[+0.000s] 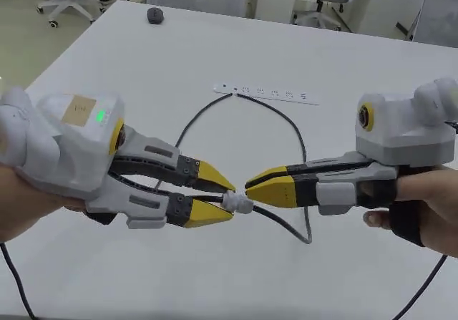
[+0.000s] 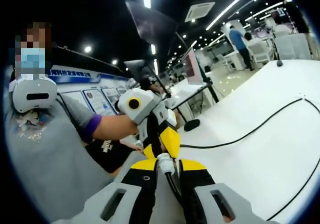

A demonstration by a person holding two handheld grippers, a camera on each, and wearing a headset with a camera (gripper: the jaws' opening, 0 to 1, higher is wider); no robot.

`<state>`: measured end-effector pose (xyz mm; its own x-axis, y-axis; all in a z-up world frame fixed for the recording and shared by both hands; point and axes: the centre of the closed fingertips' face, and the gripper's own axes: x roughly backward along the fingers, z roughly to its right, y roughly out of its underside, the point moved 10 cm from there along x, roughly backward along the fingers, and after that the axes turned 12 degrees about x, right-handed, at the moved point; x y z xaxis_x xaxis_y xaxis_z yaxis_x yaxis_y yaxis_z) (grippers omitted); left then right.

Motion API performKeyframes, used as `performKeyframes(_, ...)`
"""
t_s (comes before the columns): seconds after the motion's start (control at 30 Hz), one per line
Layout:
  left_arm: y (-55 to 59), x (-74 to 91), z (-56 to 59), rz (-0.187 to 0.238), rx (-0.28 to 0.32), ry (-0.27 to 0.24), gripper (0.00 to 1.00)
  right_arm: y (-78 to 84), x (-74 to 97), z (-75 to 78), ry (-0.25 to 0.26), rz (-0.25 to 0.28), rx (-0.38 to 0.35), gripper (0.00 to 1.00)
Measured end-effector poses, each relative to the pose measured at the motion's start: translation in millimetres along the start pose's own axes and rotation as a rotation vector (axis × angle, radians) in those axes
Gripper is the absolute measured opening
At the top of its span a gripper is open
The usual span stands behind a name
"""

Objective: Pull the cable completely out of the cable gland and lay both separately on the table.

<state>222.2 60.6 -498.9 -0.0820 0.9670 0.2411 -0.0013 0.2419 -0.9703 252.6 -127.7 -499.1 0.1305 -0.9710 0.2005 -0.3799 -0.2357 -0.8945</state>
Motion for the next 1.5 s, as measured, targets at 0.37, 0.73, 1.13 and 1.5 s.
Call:
performKeyframes(0.37,-7.2,-2.1,5.8,0.004,-0.051,0.025,0.15,11.4,-4.2,-3.4,-0.11,0.032,-0.14,0.1)
performKeyframes(0.73,-6.2,-5.4,7.6,-0.022,-0.089,0.025,0.15,9.8,-4.2,-4.3,-0.112,-0.035,-0.061,0.08)
performKeyframes(1.13,7.1,-4.2,-1.1,-0.023,0.03,-0.025,0.15,1.0,-10.9,-15.4,0.088,-0.181,0.418,0.08)
performKeyframes(1.5,13.3,-1.2,-5.5,-0.013,0.125,-0.061,0.15,-2.2,-23.4,-30.2,0.254,-0.377,0.871,0.08)
